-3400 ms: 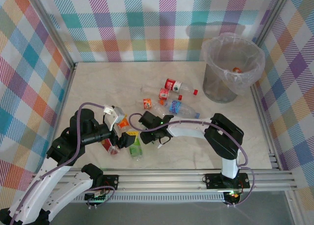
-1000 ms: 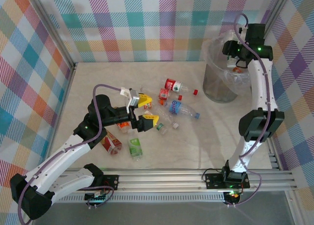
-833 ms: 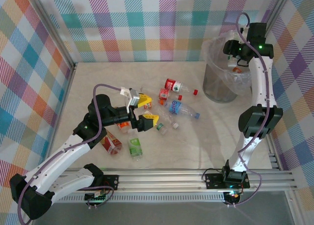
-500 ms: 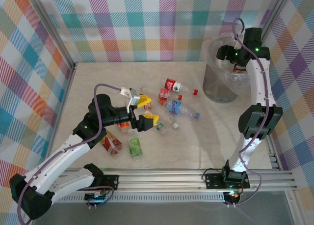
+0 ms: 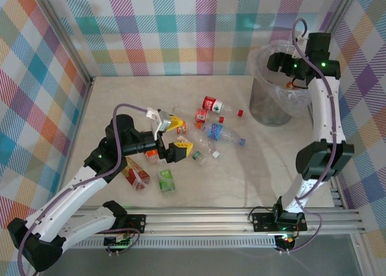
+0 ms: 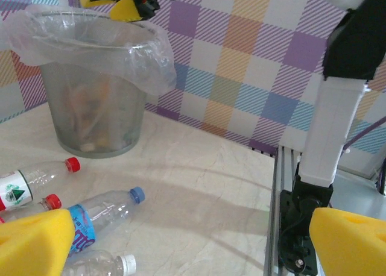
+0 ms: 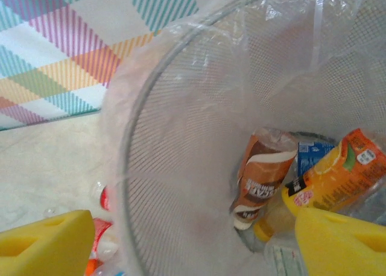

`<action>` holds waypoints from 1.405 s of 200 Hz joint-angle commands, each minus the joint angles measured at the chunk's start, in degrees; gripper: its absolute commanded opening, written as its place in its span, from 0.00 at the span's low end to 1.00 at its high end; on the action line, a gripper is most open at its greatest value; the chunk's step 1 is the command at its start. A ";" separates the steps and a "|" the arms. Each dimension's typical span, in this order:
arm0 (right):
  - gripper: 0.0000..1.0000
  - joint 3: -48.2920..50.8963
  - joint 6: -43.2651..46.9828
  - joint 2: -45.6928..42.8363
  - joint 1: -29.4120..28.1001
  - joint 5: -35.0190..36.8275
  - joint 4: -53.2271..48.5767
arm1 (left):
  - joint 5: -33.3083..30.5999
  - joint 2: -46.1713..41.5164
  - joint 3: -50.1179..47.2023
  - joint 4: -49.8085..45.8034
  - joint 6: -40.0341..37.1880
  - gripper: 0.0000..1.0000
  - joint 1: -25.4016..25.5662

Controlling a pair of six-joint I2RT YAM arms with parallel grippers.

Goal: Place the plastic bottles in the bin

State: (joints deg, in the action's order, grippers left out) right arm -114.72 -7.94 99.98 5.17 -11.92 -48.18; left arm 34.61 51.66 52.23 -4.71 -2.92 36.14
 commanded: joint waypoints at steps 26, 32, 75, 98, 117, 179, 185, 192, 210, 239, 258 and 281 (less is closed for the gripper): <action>0.87 6.97 -0.34 -10.86 -4.46 -5.00 0.68 | -3.22 -2.47 0.90 -6.78 -6.74 1.00 0.77; 0.87 8.18 -0.47 -12.06 -5.36 -5.69 0.47 | -3.63 -2.73 0.98 -7.34 -7.34 1.00 0.75; 0.84 20.81 -2.06 -21.06 -15.87 -7.24 1.79 | -8.01 -5.19 1.43 -12.14 -11.70 1.00 0.76; 0.79 28.03 -4.34 -24.89 -22.25 -7.27 3.67 | -10.65 -6.78 0.91 -13.80 -13.47 1.00 0.77; 0.78 33.03 -6.80 -27.47 -27.71 -6.07 5.61 | -14.48 -7.21 3.61 -19.68 -16.65 1.00 0.75; 0.75 49.38 -18.67 -29.21 -45.45 -0.97 18.56 | -20.81 -11.35 11.44 -38.80 -16.07 1.00 0.76; 0.75 50.19 -19.78 -28.55 -47.28 0.38 19.61 | -20.95 -11.61 12.16 -40.67 -15.54 1.00 0.77; 0.75 50.77 -20.61 -27.64 -49.72 1.74 20.50 | -21.10 -12.02 12.96 -42.66 -14.65 1.00 0.72; 0.75 50.60 -22.05 -24.50 -54.09 4.82 21.34 | -23.31 -12.77 14.25 -45.99 -11.25 1.00 0.77; 0.75 50.03 -25.10 -19.30 -59.57 7.62 23.24 | -24.81 -12.55 16.18 -51.79 -6.75 1.00 0.73; 0.75 49.66 -28.13 -15.29 -62.79 9.35 25.63 | -25.00 -12.72 17.15 -54.73 -5.75 1.00 0.77; 0.75 47.10 -30.31 -9.88 -66.65 13.29 25.41 | -25.86 -13.25 18.43 -56.82 -4.89 1.00 0.72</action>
State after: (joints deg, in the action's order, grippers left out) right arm -64.45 -33.58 85.30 -58.08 -3.88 -25.28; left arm 10.57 38.92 68.14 -56.23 -10.76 36.25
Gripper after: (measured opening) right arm 0.747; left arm 0.997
